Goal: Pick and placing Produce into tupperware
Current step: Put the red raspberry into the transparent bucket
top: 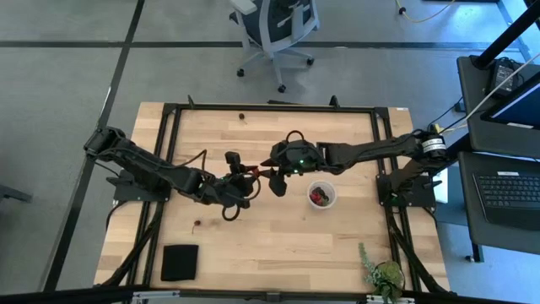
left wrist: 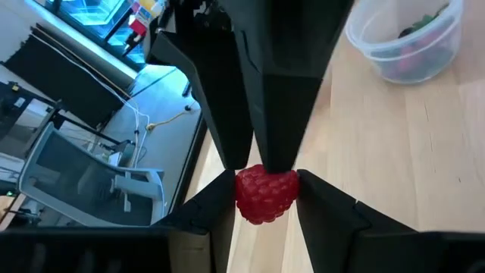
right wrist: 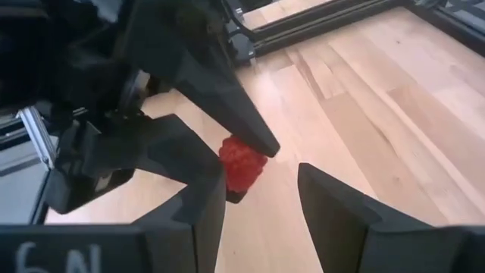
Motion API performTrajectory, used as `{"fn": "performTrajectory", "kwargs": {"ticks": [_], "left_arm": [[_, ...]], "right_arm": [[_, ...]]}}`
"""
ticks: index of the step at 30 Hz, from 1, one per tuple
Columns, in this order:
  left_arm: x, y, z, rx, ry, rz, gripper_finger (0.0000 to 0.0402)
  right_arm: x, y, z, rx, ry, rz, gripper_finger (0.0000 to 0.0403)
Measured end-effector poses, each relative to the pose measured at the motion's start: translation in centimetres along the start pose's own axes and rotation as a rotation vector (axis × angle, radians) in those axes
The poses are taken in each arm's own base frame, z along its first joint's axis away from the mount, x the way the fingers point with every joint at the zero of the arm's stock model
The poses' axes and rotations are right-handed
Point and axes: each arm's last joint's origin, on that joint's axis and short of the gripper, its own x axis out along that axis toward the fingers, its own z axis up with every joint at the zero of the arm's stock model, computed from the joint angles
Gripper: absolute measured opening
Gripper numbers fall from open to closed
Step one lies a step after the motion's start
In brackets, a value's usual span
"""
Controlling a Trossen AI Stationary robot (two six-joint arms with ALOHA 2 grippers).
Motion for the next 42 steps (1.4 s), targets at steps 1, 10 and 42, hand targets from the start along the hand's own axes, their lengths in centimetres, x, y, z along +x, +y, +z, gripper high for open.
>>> {"fn": "performTrajectory", "kwargs": {"ticks": [1,10,42], "left_arm": [[0.0,0.0,0.0,0.001,0.0,0.0,0.0122],[0.0,0.1,0.3,-0.001,-0.025,0.002,0.0123],[-0.4,-0.3,0.4,0.003,-0.031,-0.048,0.0124]], "right_arm": [[0.2,0.0,-0.1,-0.007,-0.004,0.001,0.0167],[1.2,0.1,-0.2,-0.01,-0.036,0.026,0.0167],[0.8,0.1,-0.5,-0.093,0.036,0.038,0.0096]]}}
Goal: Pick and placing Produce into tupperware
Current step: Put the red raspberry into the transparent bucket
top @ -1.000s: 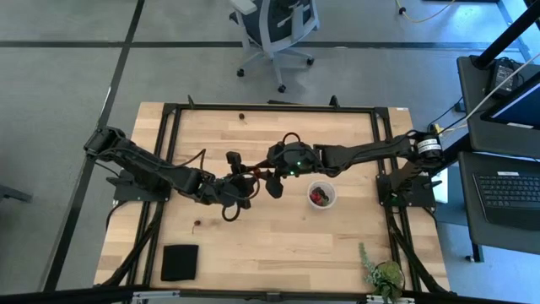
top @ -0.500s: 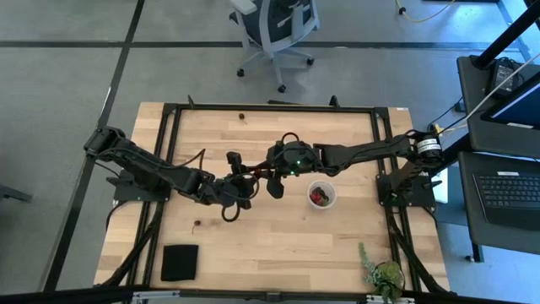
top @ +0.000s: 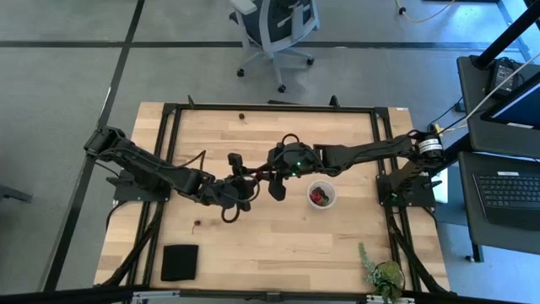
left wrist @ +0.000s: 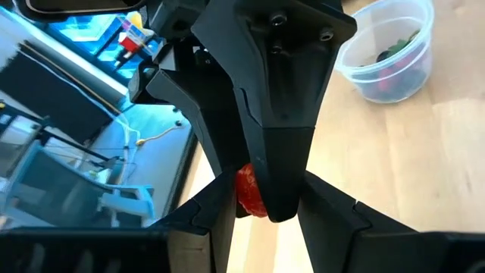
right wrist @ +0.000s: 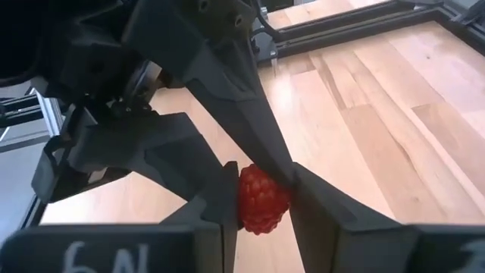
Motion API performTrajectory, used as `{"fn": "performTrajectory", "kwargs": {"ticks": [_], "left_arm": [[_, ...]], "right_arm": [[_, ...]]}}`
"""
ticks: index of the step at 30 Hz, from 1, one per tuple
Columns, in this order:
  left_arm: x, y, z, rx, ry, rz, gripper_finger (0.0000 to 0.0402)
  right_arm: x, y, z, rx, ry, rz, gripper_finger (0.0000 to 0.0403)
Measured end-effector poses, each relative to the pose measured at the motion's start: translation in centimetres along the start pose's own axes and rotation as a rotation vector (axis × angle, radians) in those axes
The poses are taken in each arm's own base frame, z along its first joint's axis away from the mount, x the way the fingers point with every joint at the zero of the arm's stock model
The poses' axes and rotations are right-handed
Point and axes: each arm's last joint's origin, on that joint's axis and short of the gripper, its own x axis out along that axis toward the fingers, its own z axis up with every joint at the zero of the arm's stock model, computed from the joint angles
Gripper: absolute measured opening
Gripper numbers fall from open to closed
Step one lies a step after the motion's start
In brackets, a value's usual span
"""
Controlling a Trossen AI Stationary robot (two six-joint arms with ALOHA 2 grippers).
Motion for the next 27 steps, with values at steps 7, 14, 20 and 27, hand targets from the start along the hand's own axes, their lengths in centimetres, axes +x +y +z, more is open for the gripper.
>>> {"fn": "performTrajectory", "kwargs": {"ticks": [7,14,20,27], "left_arm": [[0.1,0.0,0.3,-0.042,-0.033,-0.028,0.0124],[0.1,0.0,0.3,-0.061,-0.04,-0.045,0.0137],[0.1,-0.1,0.3,-0.073,-0.041,-0.065,0.0201],[-0.9,-0.4,0.2,-0.055,-0.042,-0.075,0.0223]], "right_arm": [[-0.2,0.0,-0.1,0.001,0.008,0.002,0.0095],[-0.2,0.0,-0.1,-0.007,0.01,-0.001,0.0095],[-0.5,0.0,0.0,-0.018,0.021,-0.012,0.0095],[-2.6,-1.1,-0.1,0.002,0.102,-0.115,0.0093]]}}
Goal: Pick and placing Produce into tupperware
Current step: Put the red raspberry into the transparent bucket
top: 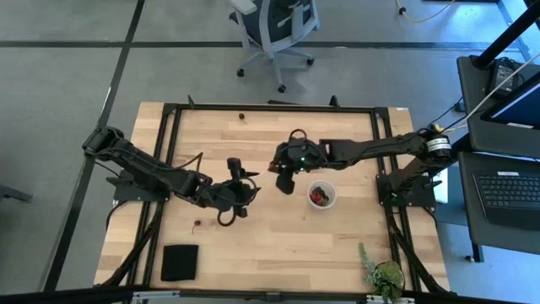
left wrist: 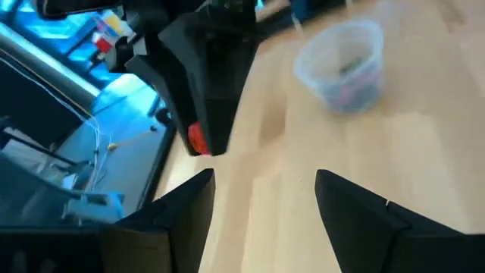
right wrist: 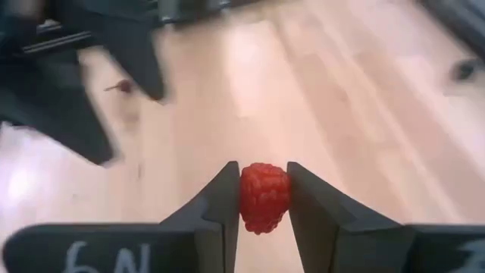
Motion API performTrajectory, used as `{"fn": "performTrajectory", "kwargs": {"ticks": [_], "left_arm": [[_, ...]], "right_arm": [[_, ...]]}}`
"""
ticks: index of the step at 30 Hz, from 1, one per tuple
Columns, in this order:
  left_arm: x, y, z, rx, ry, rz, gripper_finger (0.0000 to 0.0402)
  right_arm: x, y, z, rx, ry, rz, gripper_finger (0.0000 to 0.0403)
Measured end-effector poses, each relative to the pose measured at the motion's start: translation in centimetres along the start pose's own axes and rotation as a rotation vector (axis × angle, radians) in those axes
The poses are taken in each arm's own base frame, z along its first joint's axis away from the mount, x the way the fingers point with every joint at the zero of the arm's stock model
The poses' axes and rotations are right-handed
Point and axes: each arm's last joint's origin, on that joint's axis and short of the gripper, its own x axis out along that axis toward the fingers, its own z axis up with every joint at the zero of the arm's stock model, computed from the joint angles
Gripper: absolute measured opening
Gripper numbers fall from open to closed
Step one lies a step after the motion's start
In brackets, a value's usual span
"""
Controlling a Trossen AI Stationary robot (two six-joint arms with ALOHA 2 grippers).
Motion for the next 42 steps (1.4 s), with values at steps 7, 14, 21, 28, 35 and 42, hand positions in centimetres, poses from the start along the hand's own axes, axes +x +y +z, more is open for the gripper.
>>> {"fn": "performTrajectory", "kwargs": {"ticks": [7,14,21,28,35,42], "left_arm": [[-2.2,1.0,-1.1,-0.09,0.091,0.097,0.0223],[-4.0,2.3,-3.3,-0.338,0.276,-0.02,0.0223],[-3.8,2.1,-3.8,-0.39,0.335,-0.029,0.0223],[-3.8,2.1,-3.8,-0.399,0.341,-0.045,0.0223],[-3.8,2.1,-3.8,-0.399,0.342,-0.049,0.0223],[-3.8,2.0,-3.8,-0.4,0.344,-0.052,0.0223]], "right_arm": [[-2.2,-0.6,-1.1,0.067,0.17,-0.065,0.0093],[-4.5,-0.6,-4.4,0.225,0.522,-0.175,0.0093],[-5.6,1.3,-6.1,0.29,0.665,-0.2,0.0093],[-5.6,3.1,-7.1,0.29,0.693,-0.2,0.0093],[-3.5,2.8,-9.7,0.279,0.717,-0.218,0.0093],[-2.7,2.4,-11.2,0.274,0.713,-0.212,0.0093]]}}
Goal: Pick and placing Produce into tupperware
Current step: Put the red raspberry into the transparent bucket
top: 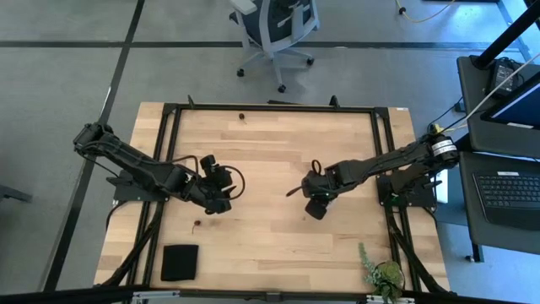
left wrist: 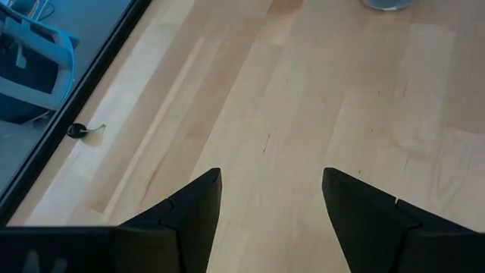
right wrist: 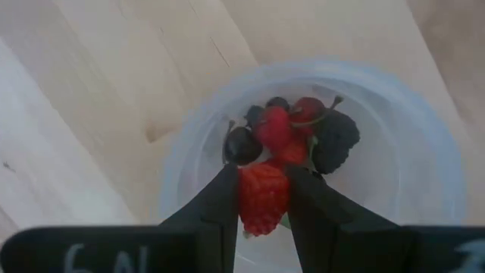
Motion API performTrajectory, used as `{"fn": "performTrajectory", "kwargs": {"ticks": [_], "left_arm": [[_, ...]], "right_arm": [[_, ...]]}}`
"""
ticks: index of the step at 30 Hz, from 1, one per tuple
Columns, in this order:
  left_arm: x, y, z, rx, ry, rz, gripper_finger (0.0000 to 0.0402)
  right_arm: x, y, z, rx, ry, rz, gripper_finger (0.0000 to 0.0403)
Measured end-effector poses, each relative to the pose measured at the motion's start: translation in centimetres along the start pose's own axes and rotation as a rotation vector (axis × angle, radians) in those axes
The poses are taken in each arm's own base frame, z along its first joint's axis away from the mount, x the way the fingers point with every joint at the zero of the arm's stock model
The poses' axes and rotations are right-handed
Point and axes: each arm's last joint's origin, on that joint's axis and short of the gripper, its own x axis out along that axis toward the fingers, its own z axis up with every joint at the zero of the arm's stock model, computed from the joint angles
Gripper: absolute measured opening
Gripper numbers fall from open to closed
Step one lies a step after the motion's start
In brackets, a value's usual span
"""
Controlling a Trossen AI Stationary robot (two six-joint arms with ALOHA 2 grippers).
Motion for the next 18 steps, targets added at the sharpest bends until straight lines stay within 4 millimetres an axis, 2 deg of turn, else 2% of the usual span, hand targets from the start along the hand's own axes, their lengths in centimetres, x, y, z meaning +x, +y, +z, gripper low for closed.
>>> {"fn": "performTrajectory", "kwargs": {"ticks": [15,18], "left_arm": [[0.0,0.0,0.0,0.0,0.0,0.0,0.0223],[0.0,0.0,0.0,0.0,0.0,0.0,0.0223]], "right_arm": [[2.3,-1.2,-0.6,-0.013,-0.016,0.009,0.0093],[2.3,-1.2,-0.4,-0.029,-0.029,0.019,0.0116]]}}
